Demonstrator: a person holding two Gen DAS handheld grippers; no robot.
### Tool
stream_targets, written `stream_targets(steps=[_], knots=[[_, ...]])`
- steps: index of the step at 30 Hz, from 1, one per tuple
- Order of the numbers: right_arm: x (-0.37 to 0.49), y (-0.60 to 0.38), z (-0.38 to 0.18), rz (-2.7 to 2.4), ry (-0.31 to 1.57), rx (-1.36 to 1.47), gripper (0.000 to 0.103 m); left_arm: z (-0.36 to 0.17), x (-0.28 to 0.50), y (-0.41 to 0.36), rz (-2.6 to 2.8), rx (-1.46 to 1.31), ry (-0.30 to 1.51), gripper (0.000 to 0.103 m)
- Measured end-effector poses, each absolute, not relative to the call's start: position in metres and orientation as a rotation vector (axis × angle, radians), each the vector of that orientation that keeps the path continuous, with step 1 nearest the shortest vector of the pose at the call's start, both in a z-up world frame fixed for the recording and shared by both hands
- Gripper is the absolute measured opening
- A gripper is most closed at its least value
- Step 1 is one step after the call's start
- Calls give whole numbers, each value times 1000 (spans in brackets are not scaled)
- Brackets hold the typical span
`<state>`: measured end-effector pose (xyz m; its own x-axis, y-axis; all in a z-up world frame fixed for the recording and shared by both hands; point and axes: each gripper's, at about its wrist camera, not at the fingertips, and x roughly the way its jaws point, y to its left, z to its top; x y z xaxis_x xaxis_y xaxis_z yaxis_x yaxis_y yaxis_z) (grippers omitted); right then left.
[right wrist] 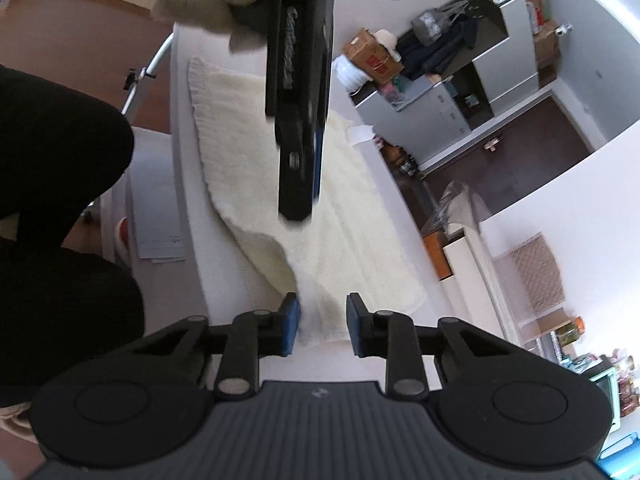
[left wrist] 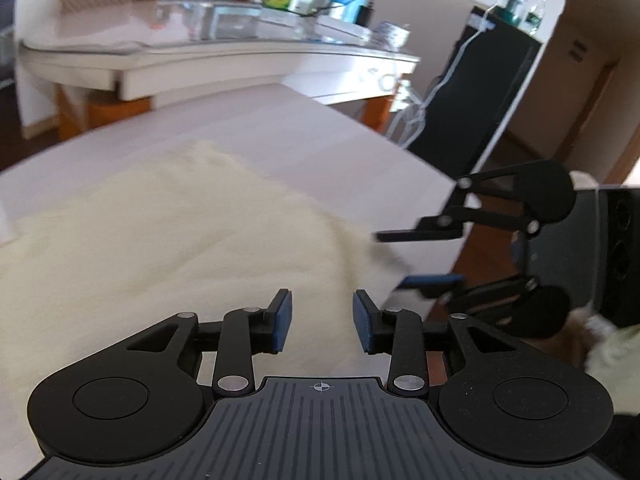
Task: Fold towel
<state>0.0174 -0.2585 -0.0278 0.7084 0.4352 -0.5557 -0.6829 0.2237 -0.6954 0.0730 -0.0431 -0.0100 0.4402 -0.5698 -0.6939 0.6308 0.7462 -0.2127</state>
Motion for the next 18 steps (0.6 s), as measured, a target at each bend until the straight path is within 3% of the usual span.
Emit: stream_targets(steps=[2, 10, 18], knots=[[18, -258, -26, 793, 280, -1093, 9, -5, 62, -24, -657, 126, 815, 36], [12, -257, -22, 767, 287, -1083, 8, -5, 15, 36, -405, 257, 828, 33], [8, -255, -19, 749, 301, -1067, 8, -11, -4, 44, -400, 304, 821, 31]])
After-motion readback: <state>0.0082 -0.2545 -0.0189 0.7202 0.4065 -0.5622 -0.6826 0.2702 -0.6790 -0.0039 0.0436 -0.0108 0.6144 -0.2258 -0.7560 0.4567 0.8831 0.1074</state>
